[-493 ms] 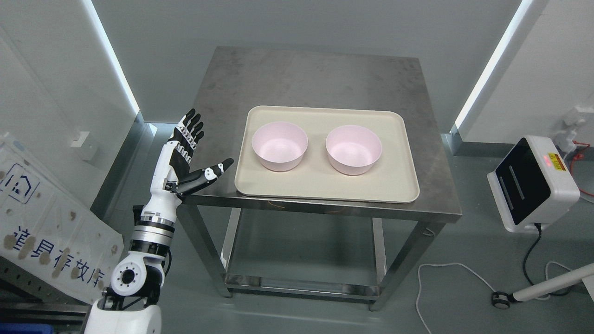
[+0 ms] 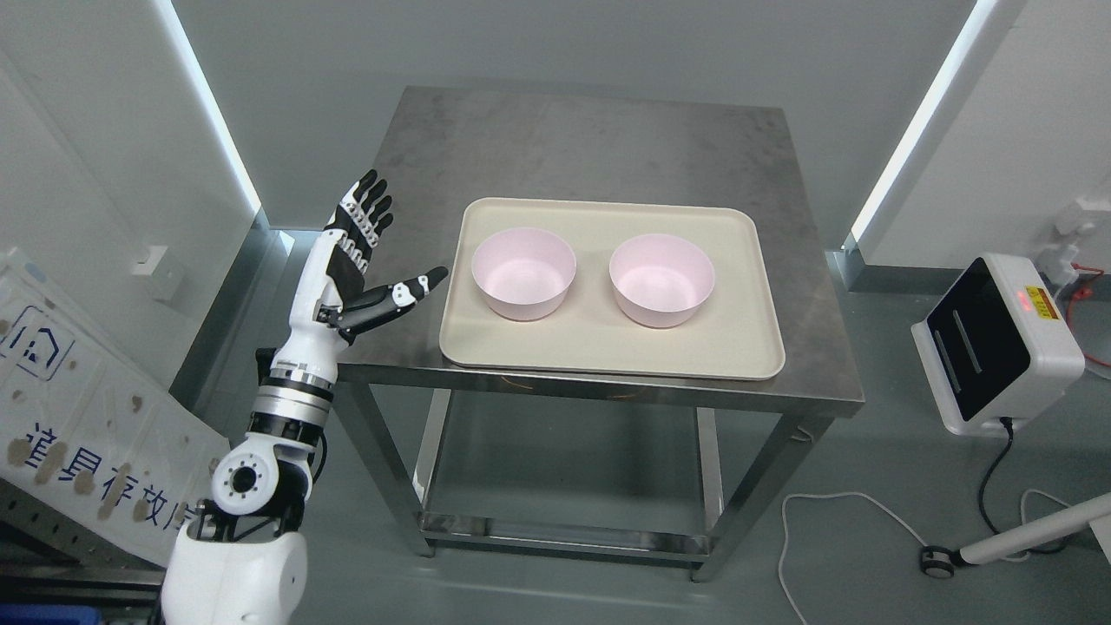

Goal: Stack pink IKEA bowls on left shelf middle
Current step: 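Reach the left hand toward the pink bowl nearer the left hand, then grasp the nearer pink bowl rim with the left hand and lift it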

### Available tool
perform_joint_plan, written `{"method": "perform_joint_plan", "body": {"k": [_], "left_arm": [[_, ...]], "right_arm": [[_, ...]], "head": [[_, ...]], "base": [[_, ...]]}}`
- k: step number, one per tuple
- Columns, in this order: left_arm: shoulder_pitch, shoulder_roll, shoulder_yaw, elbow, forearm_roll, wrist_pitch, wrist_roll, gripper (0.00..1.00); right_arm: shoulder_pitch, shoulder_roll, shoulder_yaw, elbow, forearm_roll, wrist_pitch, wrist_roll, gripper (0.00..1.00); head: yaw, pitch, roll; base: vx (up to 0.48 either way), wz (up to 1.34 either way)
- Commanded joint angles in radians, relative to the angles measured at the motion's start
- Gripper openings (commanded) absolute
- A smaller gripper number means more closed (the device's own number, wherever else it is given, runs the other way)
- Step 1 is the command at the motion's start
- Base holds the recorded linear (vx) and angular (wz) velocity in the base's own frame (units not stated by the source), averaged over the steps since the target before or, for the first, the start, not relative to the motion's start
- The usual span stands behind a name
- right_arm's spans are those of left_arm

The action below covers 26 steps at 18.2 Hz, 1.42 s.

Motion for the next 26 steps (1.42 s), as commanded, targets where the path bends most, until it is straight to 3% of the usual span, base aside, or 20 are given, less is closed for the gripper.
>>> {"method": "perform_joint_plan", "body": {"k": [1, 4, 7, 10, 15, 26], "left_arm": [[-0.268, 0.068, -0.151, 0.335, -0.329, 0.002, -0.164, 1.00], [-0.406, 0.066, -0.189, 0.480, -0.488, 0.010, -0.287, 0.99], [-0.543, 0.055, -0.240, 0.677, -0.557, 0.116, -0.344, 0.99], [-0.581, 0.021, -0.268, 0.708, -0.567, 0.154, -0.349, 0.99], [-0.649, 0.027, -0.314, 0.759, -0.585, 0.239, -0.395, 0.88], [-0.652, 0.046, -0.288, 0.767, -0.651, 0.240, -0.407, 0.71]], "right_arm": [[0.002, -0.017, -0.011, -0.034, 0.000, 0.002, 0.000, 1.00], [0.002, -0.017, -0.011, -0.034, 0.000, 0.000, 0.000, 1.00], [0.002, -0.017, -0.011, -0.034, 0.000, 0.000, 0.000, 1.00], [0.002, -0.017, -0.011, -0.034, 0.000, 0.000, 0.000, 1.00], [0.002, -0.017, -0.011, -0.034, 0.000, 0.000, 0.000, 1.00], [0.002, -0.017, -0.011, -0.034, 0.000, 0.000, 0.000, 1.00]], "head": [[0.0000, 0.000, 0.000], [0.0000, 0.000, 0.000], [0.0000, 0.000, 0.000], [0.0000, 0.000, 0.000], [0.0000, 0.000, 0.000], [0.0000, 0.000, 0.000]], "base": [[0.000, 0.00], [0.000, 0.00], [0.000, 0.00], [0.000, 0.00], [0.000, 0.00], [0.000, 0.00]]}}
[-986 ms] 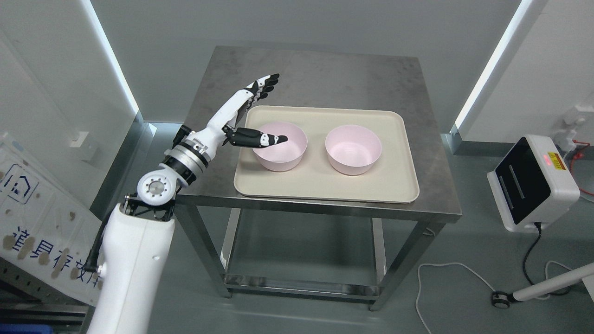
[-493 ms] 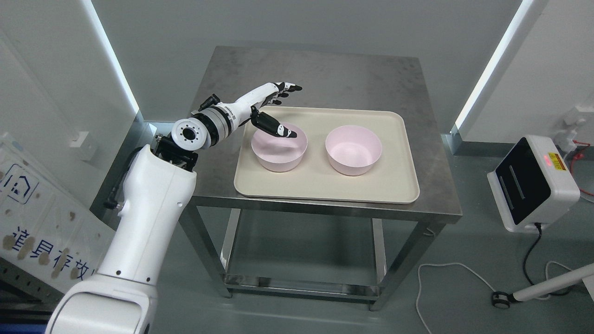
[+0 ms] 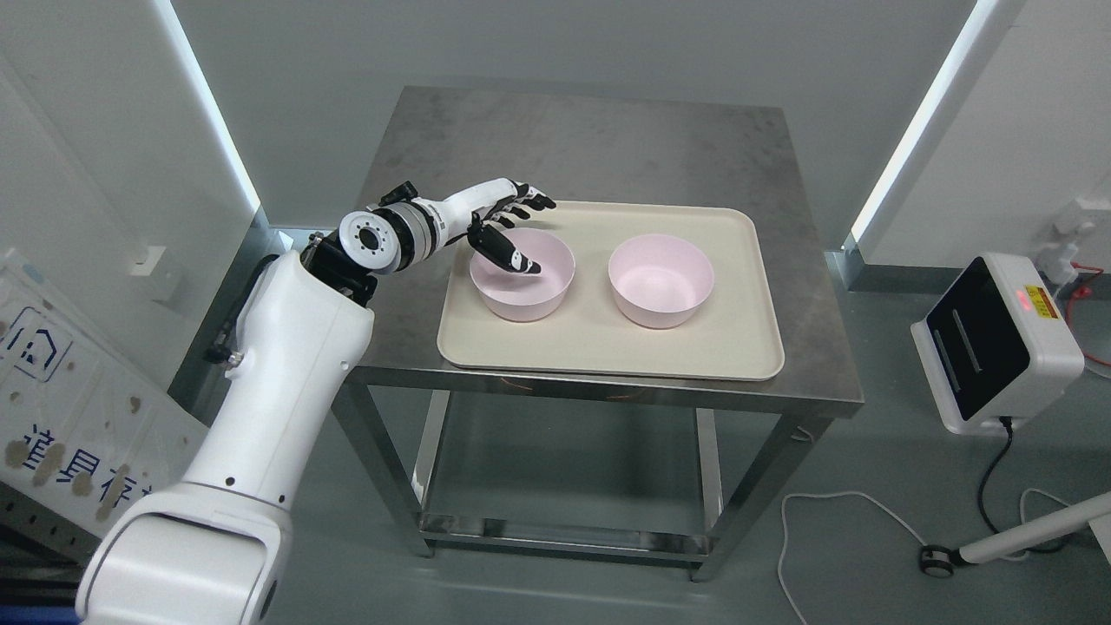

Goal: Stack pink IKEA bowls on left shelf middle
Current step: 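Grasp the nearer pink bowl rim with the left hand and lift it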

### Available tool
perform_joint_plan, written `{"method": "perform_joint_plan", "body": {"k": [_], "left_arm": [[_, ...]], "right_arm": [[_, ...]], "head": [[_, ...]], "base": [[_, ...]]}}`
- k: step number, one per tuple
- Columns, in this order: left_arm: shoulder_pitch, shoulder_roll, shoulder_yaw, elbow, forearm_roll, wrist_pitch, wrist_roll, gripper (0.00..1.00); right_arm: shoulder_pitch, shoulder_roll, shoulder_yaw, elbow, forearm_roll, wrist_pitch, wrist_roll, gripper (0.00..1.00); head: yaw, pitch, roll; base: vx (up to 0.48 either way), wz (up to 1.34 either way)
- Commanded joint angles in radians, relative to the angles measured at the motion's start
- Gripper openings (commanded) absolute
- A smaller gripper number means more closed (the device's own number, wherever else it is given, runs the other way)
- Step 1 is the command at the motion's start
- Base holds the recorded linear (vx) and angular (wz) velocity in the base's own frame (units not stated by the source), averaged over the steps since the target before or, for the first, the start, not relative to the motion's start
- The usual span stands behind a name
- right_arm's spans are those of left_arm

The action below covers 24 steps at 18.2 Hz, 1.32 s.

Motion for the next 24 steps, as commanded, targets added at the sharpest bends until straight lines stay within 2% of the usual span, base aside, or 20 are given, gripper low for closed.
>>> {"method": "perform_joint_plan", "body": {"k": [1, 5, 11, 17, 21, 24], "left_arm": [[-0.017, 0.021, -0.011, 0.096, -0.020, -0.001, 0.005, 0.69], [-0.015, 0.011, 0.034, 0.096, -0.018, -0.010, 0.010, 0.55], [-0.011, 0.005, 0.026, 0.100, -0.020, -0.031, 0.016, 0.42], [-0.009, -0.010, 0.029, 0.140, -0.020, -0.120, 0.028, 0.15], [-0.008, -0.010, 0.037, 0.140, -0.020, -0.122, 0.035, 0.06], [-0.024, -0.010, 0.077, 0.135, -0.018, -0.134, 0.053, 0.03]], "right_arm": [[0.002, -0.017, -0.011, -0.034, 0.000, 0.000, 0.000, 1.00], [0.002, -0.017, -0.011, -0.034, 0.000, 0.000, 0.000, 1.00], [0.002, -0.017, -0.011, -0.034, 0.000, 0.000, 0.000, 1.00], [0.002, -0.017, -0.011, -0.034, 0.000, 0.000, 0.000, 1.00], [0.002, -0.017, -0.011, -0.034, 0.000, 0.000, 0.000, 1.00], [0.002, -0.017, -0.011, -0.034, 0.000, 0.000, 0.000, 1.00]], "head": [[0.0000, 0.000, 0.000], [0.0000, 0.000, 0.000], [0.0000, 0.000, 0.000], [0.0000, 0.000, 0.000], [0.0000, 0.000, 0.000], [0.0000, 0.000, 0.000]], "base": [[0.000, 0.00], [0.000, 0.00], [0.000, 0.00], [0.000, 0.00], [0.000, 0.00], [0.000, 0.00]]}}
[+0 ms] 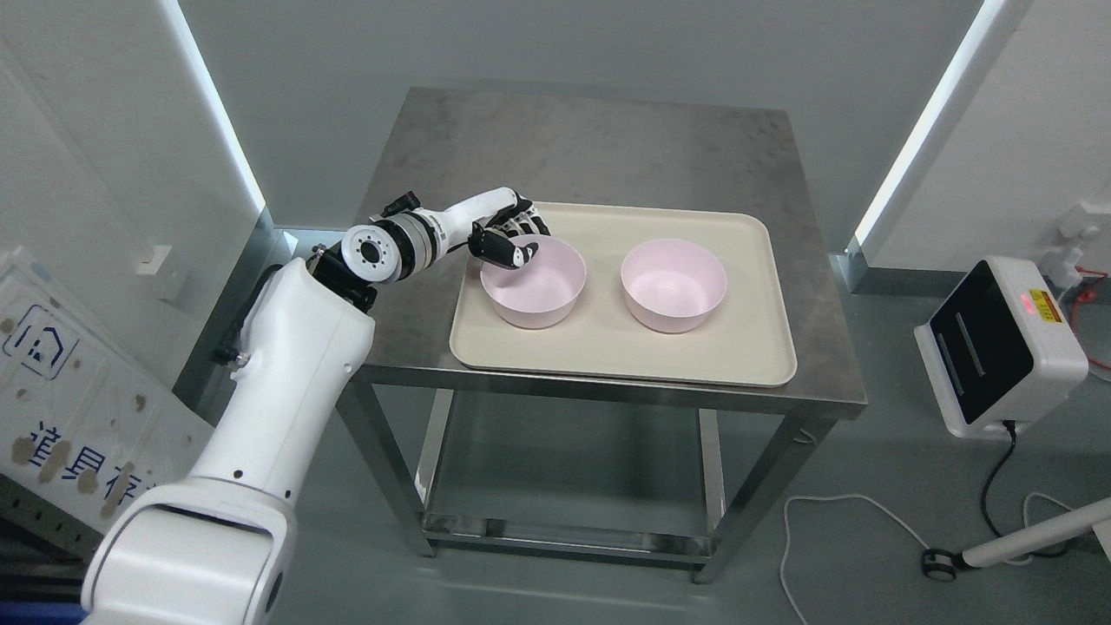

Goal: Stack pink IKEA bowls on left shelf middle
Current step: 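Grasp the nearer pink bowl rim with the left hand and lift it, then lower the held pink bowl into the other pink bowl, stacking them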

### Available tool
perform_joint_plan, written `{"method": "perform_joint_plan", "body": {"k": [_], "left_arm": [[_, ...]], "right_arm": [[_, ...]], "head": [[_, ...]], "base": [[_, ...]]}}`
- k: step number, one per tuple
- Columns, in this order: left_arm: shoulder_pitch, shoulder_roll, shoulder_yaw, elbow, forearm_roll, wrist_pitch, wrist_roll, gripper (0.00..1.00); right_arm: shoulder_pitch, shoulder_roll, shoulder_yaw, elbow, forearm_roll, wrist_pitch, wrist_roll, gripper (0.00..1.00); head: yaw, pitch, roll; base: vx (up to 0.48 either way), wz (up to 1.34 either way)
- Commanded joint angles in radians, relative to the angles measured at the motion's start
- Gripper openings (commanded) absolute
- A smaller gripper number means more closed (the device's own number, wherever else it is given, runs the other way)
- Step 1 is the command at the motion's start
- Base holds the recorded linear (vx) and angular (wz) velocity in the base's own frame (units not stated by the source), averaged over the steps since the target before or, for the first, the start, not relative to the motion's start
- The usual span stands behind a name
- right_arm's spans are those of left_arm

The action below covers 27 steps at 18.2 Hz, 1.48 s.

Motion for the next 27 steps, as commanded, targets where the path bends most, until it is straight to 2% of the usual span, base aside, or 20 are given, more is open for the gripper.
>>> {"method": "perform_joint_plan", "body": {"k": [1, 4, 6, 12, 14, 17, 21, 27], "left_arm": [[-0.035, 0.007, 0.056, 0.014, 0.003, -0.010, 0.012, 0.03], [-0.101, 0.007, 0.073, -0.033, 0.015, 0.000, 0.001, 0.03], [-0.120, 0.007, 0.021, -0.078, 0.059, 0.001, 0.001, 0.03], [-0.122, 0.007, -0.417, -0.216, 0.285, -0.009, 0.022, 0.05], [-0.122, 0.007, -0.575, -0.239, 0.312, -0.010, 0.074, 0.05], [-0.125, 0.007, -0.723, -0.239, 0.325, -0.015, 0.151, 0.05], [-0.160, 0.007, -0.741, -0.215, 0.438, 0.001, 0.297, 0.04], [-0.160, 0.007, -0.732, -0.097, 0.399, -0.001, 0.309, 0.06]], "right_arm": [[0.003, -0.017, -0.011, -0.034, 0.000, 0.000, 0.000, 1.00], [0.002, -0.017, -0.011, -0.034, 0.000, 0.000, 0.000, 1.00], [0.002, -0.017, -0.011, -0.034, 0.000, 0.000, 0.000, 1.00], [0.002, -0.017, -0.011, -0.034, 0.000, 0.000, 0.000, 1.00], [0.002, -0.017, -0.011, -0.034, 0.000, 0.000, 0.000, 1.00], [0.002, -0.017, -0.011, -0.034, 0.000, 0.000, 0.000, 1.00], [0.003, -0.017, -0.011, -0.034, 0.000, 0.000, 0.000, 1.00], [0.002, -0.017, -0.011, -0.034, 0.000, 0.000, 0.000, 1.00]], "head": [[0.0000, 0.000, 0.000], [0.0000, 0.000, 0.000], [0.0000, 0.000, 0.000], [0.0000, 0.000, 0.000], [0.0000, 0.000, 0.000], [0.0000, 0.000, 0.000], [0.0000, 0.000, 0.000], [0.0000, 0.000, 0.000]], "base": [[0.000, 0.00], [0.000, 0.00], [0.000, 0.00], [0.000, 0.00], [0.000, 0.00], [0.000, 0.00], [0.000, 0.00], [0.000, 0.00]]}}
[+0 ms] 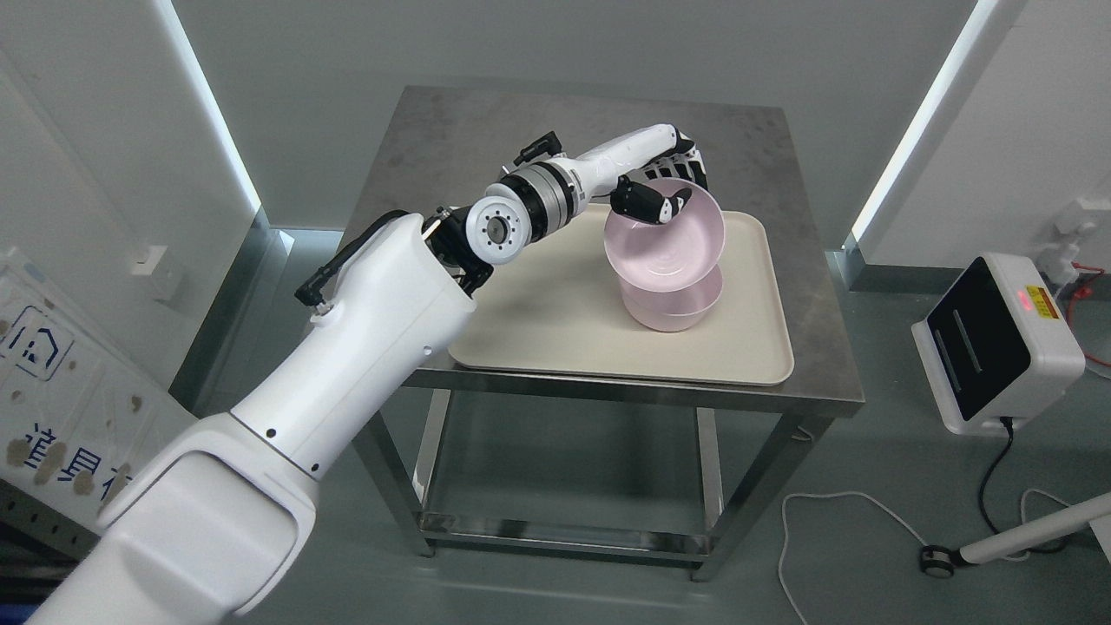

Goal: Stack pink IKEA bowls on left shelf middle
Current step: 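Lower the held pink bowl into the other pink bowl, stacking them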

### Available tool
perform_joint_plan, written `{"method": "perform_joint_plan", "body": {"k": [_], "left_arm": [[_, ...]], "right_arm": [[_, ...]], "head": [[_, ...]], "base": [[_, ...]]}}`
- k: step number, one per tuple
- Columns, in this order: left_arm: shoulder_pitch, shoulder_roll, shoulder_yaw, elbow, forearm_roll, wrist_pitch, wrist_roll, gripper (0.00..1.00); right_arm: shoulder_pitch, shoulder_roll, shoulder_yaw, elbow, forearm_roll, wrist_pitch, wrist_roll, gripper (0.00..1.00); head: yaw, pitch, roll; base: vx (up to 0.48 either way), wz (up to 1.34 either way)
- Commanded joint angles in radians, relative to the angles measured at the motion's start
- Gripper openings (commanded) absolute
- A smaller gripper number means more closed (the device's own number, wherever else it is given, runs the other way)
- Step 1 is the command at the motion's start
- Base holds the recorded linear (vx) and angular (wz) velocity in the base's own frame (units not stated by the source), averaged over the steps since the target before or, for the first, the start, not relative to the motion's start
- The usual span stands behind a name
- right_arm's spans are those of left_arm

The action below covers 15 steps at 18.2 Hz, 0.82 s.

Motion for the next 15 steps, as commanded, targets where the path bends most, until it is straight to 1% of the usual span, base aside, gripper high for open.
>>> {"method": "perform_joint_plan", "body": {"k": [1, 5, 7, 8, 9, 10, 12, 13, 15], "left_arm": [[-0.008, 0.017, -0.152, 0.068, 0.001, 0.001, 0.008, 0.06], [-0.008, 0.017, -0.082, 0.099, -0.037, 0.001, 0.008, 0.08], [-0.006, 0.017, -0.048, 0.103, -0.056, 0.001, 0.006, 0.12], [-0.005, 0.017, -0.045, 0.102, -0.057, -0.001, 0.006, 0.19], [-0.003, 0.017, -0.046, 0.097, -0.056, -0.001, 0.008, 0.34], [-0.005, 0.017, -0.046, 0.090, -0.053, -0.002, 0.009, 0.44], [-0.003, 0.017, -0.034, 0.055, -0.048, -0.007, 0.041, 0.54], [-0.003, 0.017, -0.008, 0.042, -0.043, -0.009, 0.089, 0.59], [0.000, 0.017, 0.082, -0.010, -0.013, -0.010, 0.196, 0.69]], "right_arm": [[0.002, -0.017, -0.011, -0.034, 0.000, 0.000, 0.000, 1.00], [0.002, -0.017, -0.011, -0.034, 0.000, 0.000, 0.000, 1.00], [0.002, -0.017, -0.011, -0.034, 0.000, 0.000, 0.000, 1.00], [0.002, -0.017, -0.011, -0.034, 0.000, 0.000, 0.000, 1.00], [0.002, -0.017, -0.011, -0.034, 0.000, 0.000, 0.000, 1.00], [0.002, -0.017, -0.011, -0.034, 0.000, 0.000, 0.000, 1.00], [0.002, -0.017, -0.011, -0.034, 0.000, 0.000, 0.000, 1.00], [0.002, -0.017, -0.011, -0.034, 0.000, 0.000, 0.000, 1.00], [0.002, -0.017, -0.011, -0.034, 0.000, 0.000, 0.000, 1.00]], "head": [[0.0000, 0.000, 0.000], [0.0000, 0.000, 0.000], [0.0000, 0.000, 0.000], [0.0000, 0.000, 0.000], [0.0000, 0.000, 0.000], [0.0000, 0.000, 0.000], [0.0000, 0.000, 0.000], [0.0000, 0.000, 0.000], [0.0000, 0.000, 0.000]], "base": [[0.000, 0.00], [0.000, 0.00], [0.000, 0.00], [0.000, 0.00], [0.000, 0.00], [0.000, 0.00], [0.000, 0.00], [0.000, 0.00], [0.000, 0.00]]}}
